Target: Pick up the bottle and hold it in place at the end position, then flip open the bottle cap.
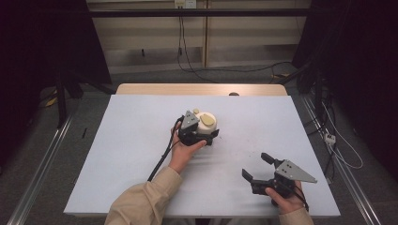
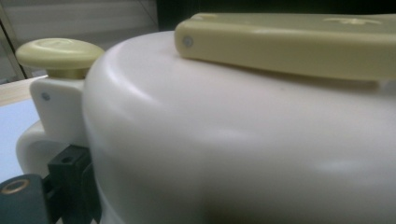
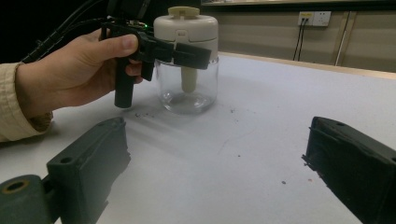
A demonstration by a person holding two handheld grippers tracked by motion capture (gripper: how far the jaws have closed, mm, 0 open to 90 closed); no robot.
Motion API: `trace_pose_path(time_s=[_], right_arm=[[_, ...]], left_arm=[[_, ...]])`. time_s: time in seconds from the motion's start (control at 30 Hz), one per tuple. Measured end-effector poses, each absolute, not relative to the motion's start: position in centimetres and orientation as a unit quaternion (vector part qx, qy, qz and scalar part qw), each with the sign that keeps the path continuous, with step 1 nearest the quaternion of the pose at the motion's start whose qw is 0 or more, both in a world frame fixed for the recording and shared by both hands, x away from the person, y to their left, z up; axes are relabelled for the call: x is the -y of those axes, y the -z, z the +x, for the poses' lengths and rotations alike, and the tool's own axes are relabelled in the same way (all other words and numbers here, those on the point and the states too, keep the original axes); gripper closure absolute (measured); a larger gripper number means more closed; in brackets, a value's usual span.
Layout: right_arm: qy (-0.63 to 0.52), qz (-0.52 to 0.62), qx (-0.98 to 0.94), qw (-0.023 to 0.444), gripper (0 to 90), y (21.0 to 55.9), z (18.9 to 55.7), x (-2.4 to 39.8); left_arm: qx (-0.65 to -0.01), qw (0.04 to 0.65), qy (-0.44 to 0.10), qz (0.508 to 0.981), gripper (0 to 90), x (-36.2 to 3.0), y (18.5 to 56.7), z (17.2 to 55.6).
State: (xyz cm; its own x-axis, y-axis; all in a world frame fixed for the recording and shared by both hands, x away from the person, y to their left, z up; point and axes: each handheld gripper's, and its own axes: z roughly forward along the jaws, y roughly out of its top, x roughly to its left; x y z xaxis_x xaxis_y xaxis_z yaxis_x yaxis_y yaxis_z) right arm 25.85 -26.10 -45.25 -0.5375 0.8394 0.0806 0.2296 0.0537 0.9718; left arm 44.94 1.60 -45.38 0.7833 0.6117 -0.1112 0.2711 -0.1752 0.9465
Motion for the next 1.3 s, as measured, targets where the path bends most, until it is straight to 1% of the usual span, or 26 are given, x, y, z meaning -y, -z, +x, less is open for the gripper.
trace_pose_path(time_s=[0.67, 1.3], right_arm=[[-0.551, 0.409, -0.675, 0.270, 5.7, 45.2, 26.6, 25.8], [-0.548, 0.411, -0.685, 0.247, 5.7, 44.7, 28.6, 23.6]], left_arm=[[-0.292, 0.571, -0.147, 0.753, 6.1, -2.1, 45.6, 44.6], [-0.292, 0.571, -0.148, 0.753, 6.2, -2.1, 45.6, 44.6]])
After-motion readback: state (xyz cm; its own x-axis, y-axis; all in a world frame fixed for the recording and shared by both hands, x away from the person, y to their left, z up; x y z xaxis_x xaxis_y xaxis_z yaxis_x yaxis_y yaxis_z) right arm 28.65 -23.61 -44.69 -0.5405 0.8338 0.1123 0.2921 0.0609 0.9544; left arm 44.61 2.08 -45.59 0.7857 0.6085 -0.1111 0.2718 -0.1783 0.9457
